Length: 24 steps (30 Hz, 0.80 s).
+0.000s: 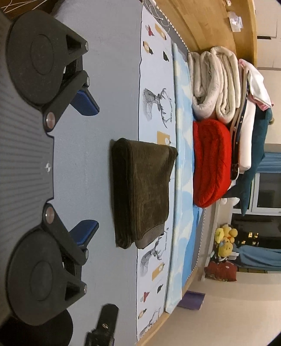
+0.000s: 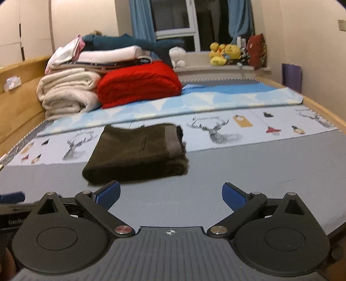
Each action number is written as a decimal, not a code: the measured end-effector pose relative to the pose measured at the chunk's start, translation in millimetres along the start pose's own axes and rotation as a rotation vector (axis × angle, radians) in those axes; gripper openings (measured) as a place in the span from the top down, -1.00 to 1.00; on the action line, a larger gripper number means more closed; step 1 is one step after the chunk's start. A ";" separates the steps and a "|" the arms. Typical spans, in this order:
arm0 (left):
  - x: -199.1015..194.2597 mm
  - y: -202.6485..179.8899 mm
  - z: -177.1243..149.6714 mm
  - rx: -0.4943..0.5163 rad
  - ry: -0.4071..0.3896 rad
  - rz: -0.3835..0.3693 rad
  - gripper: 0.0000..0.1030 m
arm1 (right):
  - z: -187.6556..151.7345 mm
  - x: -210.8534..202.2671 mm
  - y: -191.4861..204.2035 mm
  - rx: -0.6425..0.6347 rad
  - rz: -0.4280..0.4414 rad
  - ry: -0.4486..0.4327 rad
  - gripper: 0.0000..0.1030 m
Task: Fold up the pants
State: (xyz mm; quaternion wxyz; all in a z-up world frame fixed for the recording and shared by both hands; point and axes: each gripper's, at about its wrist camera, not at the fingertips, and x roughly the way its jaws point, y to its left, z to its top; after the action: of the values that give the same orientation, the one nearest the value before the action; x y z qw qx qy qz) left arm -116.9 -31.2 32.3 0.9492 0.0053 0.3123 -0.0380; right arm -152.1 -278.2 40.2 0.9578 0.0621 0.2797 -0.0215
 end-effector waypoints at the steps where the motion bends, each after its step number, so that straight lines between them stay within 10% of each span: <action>1: 1.9 0.4 -0.8 -0.001 0.005 0.004 -0.99 | -0.2 1.3 1.4 -0.009 0.002 0.005 -0.94; 24: 6.4 3.1 -1.3 -0.018 0.017 0.010 -0.99 | -5.3 1.7 7.8 -0.046 -0.017 0.034 -0.94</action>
State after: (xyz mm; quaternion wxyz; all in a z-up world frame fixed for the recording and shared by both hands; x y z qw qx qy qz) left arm -112.3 -28.5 27.4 0.9467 -0.0016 0.3206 -0.0304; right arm -152.9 -269.7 35.7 0.9539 0.0382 0.2967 -0.0220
